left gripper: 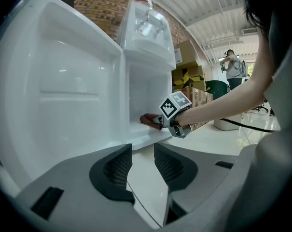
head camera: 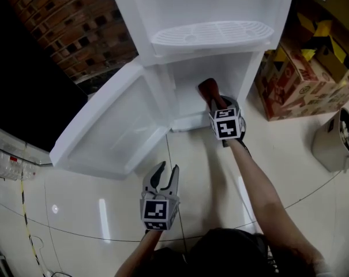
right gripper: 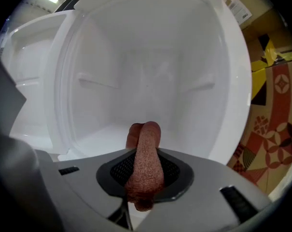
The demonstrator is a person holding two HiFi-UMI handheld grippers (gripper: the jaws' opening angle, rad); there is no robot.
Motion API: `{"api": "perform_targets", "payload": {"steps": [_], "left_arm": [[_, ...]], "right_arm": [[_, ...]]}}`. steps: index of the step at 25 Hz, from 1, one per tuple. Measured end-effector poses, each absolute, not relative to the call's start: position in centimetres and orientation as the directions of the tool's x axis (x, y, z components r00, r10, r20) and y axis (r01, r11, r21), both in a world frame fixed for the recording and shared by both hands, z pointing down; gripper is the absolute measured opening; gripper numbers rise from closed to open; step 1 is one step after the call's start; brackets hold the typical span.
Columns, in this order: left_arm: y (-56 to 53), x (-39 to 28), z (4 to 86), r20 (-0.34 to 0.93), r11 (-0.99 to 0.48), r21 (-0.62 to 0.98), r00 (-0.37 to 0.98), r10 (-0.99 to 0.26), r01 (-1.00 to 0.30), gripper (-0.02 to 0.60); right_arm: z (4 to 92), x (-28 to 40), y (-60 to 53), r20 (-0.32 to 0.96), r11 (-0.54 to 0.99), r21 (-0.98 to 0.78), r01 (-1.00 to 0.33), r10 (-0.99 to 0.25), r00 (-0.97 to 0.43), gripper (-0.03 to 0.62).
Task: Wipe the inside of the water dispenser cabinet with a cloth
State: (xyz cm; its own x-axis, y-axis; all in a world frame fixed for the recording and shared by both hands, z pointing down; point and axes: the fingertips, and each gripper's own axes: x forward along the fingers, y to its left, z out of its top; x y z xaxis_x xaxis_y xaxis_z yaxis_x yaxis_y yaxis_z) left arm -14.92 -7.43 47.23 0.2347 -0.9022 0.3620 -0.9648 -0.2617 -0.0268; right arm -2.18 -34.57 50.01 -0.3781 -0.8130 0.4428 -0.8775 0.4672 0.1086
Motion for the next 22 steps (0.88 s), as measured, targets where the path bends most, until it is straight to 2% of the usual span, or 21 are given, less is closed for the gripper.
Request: {"api": "perform_targets", "payload": {"steps": [5, 9, 11, 18, 22], "left_arm": [[-7.5, -14.4, 46.6, 0.350, -0.272, -0.024, 0.247, -0.904, -0.962, 0.121], [-7.4, -14.7, 46.4, 0.339, -0.264, -0.030, 0.238, -0.910, -0.964, 0.121], [-7.3, -15.3, 46.7, 0.338, -0.244, -0.035, 0.218, -0.916, -0.969, 0.121], [-7.2, -15.0, 46.6, 0.346, -0.250, -0.033, 0.224, -0.911, -0.968, 0.121], [-7.3, -15.3, 46.2, 0.334, -0.245, -0.037, 0.219, -0.917, -0.969, 0.121]], "right_arm": [[50.1, 0.9, -34.5, 0.463, 0.397, 0.145, -0.906, -0.836, -0.293, 0.084], [49.4, 0.7, -34.0, 0.459, 0.406, 0.132, -0.904, -0.833, -0.308, 0.083], [47.0, -0.9, -33.7, 0.404, 0.444, 0.110, -0.889, -0.837, -0.368, 0.083], [33.6, -7.9, -32.4, 0.094, 0.595, 0.060, -0.802, -0.803, -0.589, 0.083], [28.9, -11.4, -30.9, -0.006, 0.657, 0.090, -0.748, -0.751, -0.661, 0.083]]}}
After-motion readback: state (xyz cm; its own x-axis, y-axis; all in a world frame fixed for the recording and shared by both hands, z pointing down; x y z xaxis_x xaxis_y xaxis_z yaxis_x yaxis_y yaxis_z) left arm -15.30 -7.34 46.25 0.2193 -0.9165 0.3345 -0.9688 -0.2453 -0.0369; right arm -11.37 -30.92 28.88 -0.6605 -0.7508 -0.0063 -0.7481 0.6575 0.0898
